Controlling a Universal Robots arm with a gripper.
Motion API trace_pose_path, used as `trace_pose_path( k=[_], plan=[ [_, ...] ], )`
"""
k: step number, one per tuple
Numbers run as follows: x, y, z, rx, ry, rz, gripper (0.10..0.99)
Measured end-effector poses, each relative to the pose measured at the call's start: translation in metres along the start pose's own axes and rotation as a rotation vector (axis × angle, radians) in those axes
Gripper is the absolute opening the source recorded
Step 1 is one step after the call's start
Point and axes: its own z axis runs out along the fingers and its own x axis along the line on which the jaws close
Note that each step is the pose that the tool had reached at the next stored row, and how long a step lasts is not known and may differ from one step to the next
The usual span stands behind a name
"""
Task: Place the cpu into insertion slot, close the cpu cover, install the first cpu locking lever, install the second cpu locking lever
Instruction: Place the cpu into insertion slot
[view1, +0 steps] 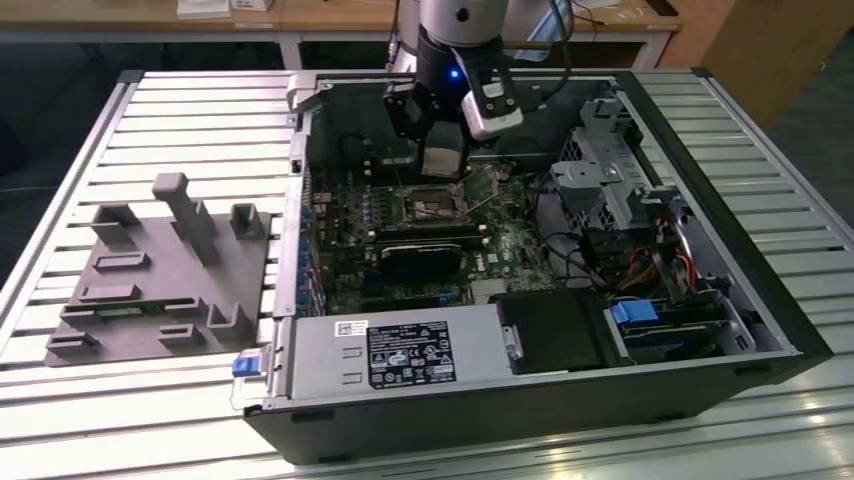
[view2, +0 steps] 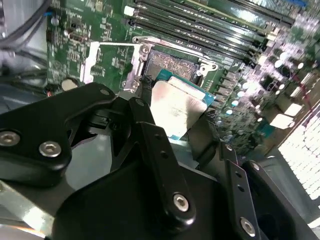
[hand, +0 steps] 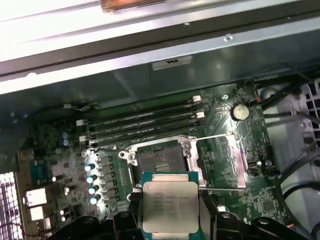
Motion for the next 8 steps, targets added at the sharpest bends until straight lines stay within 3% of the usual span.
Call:
trace_pose_path(
  k=[8],
  plan=[
    [0.0, -0.0002, 0.0022, -0.003, -0.0132, 0.145, 0.533]
  ],
)
